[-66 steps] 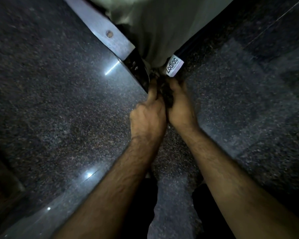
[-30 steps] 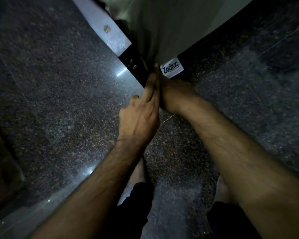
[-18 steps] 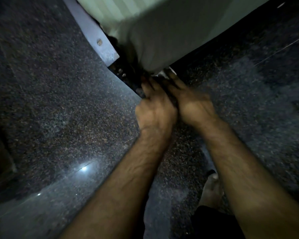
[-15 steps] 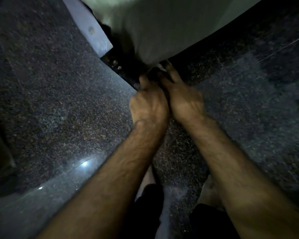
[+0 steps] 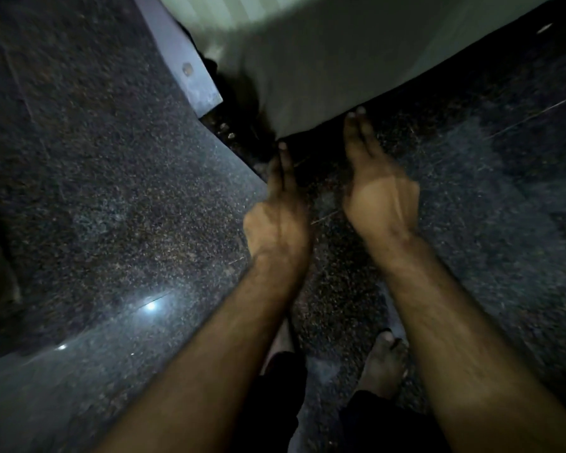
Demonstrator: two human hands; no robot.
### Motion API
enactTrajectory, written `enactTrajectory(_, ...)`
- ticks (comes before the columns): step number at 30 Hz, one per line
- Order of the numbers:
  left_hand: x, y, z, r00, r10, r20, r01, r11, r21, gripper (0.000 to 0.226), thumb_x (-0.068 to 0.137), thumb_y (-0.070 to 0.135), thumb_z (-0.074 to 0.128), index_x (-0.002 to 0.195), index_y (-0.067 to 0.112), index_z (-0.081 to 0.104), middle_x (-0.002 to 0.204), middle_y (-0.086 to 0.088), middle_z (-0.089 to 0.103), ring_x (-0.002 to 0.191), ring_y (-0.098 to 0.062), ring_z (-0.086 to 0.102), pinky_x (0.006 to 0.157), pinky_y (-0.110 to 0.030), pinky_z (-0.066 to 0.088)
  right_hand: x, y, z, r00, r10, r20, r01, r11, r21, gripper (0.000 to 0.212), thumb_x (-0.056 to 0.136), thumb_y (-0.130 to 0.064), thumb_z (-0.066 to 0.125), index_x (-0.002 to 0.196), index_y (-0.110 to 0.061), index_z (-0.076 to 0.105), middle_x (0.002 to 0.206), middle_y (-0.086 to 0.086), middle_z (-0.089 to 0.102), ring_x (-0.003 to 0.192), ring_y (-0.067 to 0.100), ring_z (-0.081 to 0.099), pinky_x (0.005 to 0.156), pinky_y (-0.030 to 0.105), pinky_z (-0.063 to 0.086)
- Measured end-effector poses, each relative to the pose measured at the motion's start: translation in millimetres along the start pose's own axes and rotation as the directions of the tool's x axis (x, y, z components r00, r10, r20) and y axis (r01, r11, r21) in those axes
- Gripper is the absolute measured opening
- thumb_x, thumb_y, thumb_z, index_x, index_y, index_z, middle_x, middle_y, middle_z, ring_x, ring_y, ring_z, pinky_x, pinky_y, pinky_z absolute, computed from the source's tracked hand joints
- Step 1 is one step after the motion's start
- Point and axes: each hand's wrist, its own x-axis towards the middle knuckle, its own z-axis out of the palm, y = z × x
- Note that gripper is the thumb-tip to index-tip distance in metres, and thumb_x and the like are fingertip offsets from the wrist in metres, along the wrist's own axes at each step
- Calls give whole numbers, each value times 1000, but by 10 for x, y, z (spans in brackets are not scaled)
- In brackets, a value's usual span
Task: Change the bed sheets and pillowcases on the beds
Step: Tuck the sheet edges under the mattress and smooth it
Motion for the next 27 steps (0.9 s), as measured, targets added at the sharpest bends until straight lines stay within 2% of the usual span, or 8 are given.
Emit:
enactTrajectory(2, 105, 19, 22, 1000, -2, -10, 2, 1000, 3, 85, 99, 18, 49, 160, 17, -9, 170, 1, -2, 99, -34, 68, 67, -37, 35, 53, 83, -1, 996, 59, 67, -61, 998, 19, 93, 85, -2, 57, 160, -29, 11, 168, -10, -4, 121, 31, 56, 78, 41, 53)
enactTrajectory(4, 231, 132, 23, 1000, -9, -24, 10, 999, 46, 78, 101, 19, 47, 160, 9, -4, 169, -9, 3, 104, -32, 68, 67, -36, 37, 194, 125, -5, 994, 58, 95, -60, 998, 19, 88, 88, 0, 51, 160, -32, 10, 167, -14, -8, 131, 28, 50, 85, 43, 52)
enactTrajectory(8, 480, 430, -1, 1000, -4, -25, 6, 995, 98, 53, 103, 15, 41, 153, 3, 29, 149, -27, 44, 109, -29, 68, 79, -38, 55, 355, 201, 82, 984, 63, 164, -76, 994, 75, 78, 98, -18, 51, 159, -39, 6, 166, -17, -14, 129, 29, 50, 92, 47, 49)
enactTrajectory(10, 567, 523, -82, 1000, -18, 18, 16, 996, 84, 46, 104, 17, 42, 147, 2, 40, 142, -28, 50, 112, -28, 67, 82, -39, 56, 365, 231, 1, 982, 60, 181, -70, 996, 52, 74, 98, -24, 54, 157, -40, 13, 167, -15, -9, 129, 29, 51, 94, 47, 52)
enactTrajectory(14, 155, 501, -358, 1000, 11, -2, -11, 1000, -20, 66, 100, 32, 52, 154, 4, 27, 150, -25, 41, 108, -32, 68, 81, -42, 55, 127, 87, -313, 1000, 18, -2, -18, 999, 41, 69, 91, -11, 54, 154, -27, 33, 164, -6, 25, 130, 33, 48, 97, 45, 52)
enactTrajectory(18, -420, 553, -720, 992, 91, -82, -108, 967, -232, 76, 101, 33, 51, 161, 19, 7, 164, -17, 14, 112, -36, 63, 75, -47, 53, -277, -124, -727, 999, -22, -37, 22, 1000, 8, 66, 93, -15, 49, 155, -25, 31, 166, -6, 17, 129, 30, 41, 96, 47, 45)
enactTrajectory(23, -761, 501, -1429, 983, 116, -146, -155, 943, -294, 73, 99, 43, 47, 161, 21, 14, 168, -9, 8, 136, -33, 44, 84, -49, 52, -443, -317, -1453, 998, -30, -56, 29, 999, -20, 76, 85, -8, 54, 157, -18, 30, 166, -1, 21, 137, 29, 37, 102, 50, 45)
enactTrajectory(27, -785, 403, -2059, 959, 165, -230, -220, 945, -241, 66, 99, 38, 47, 158, 16, 26, 166, -9, 21, 139, -30, 41, 92, -46, 51, -378, -673, -1930, 996, -47, -79, 47, 999, -3, 72, 88, -5, 54, 156, -15, 31, 165, 2, 24, 138, 28, 37, 105, 49, 44)
